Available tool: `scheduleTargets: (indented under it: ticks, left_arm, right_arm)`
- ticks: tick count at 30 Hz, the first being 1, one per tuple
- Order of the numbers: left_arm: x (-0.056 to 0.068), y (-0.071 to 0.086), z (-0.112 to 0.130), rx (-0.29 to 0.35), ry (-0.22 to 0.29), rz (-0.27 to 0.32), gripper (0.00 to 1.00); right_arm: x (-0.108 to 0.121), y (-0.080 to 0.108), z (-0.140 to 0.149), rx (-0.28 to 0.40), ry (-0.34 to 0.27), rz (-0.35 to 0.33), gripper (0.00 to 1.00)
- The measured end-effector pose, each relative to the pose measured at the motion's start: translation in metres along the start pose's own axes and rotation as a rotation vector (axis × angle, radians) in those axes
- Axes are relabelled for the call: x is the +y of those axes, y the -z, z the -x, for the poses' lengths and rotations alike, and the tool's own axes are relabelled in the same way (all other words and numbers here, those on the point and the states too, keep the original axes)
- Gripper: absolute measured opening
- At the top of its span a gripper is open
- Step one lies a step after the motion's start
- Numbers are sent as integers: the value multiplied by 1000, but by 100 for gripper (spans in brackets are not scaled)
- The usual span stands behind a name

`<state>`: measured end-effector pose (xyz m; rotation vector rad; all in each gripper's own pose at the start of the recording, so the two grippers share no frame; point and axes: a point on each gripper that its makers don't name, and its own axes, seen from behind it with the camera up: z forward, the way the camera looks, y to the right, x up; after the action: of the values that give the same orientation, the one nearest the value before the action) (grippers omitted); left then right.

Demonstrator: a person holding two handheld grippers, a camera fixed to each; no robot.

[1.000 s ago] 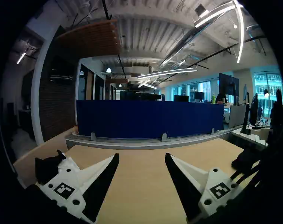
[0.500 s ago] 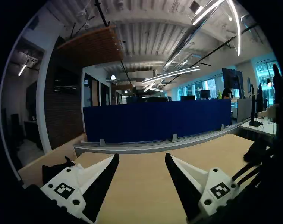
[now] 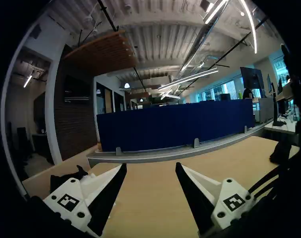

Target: Fold towel

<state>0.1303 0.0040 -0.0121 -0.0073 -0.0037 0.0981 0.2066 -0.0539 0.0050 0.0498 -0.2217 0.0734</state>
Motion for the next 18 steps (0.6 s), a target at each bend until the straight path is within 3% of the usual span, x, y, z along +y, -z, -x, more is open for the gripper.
scheduleTargets:
  ticks: [11,18]
  left_arm:
    - [5,-6,42,0,37,-2,91]
    - [14,-4,76,3,28,0,91]
  right_arm:
    - [-18,-21,10,-3,16,-29,100]
    - [-23,-33,16,26,20,-43,100]
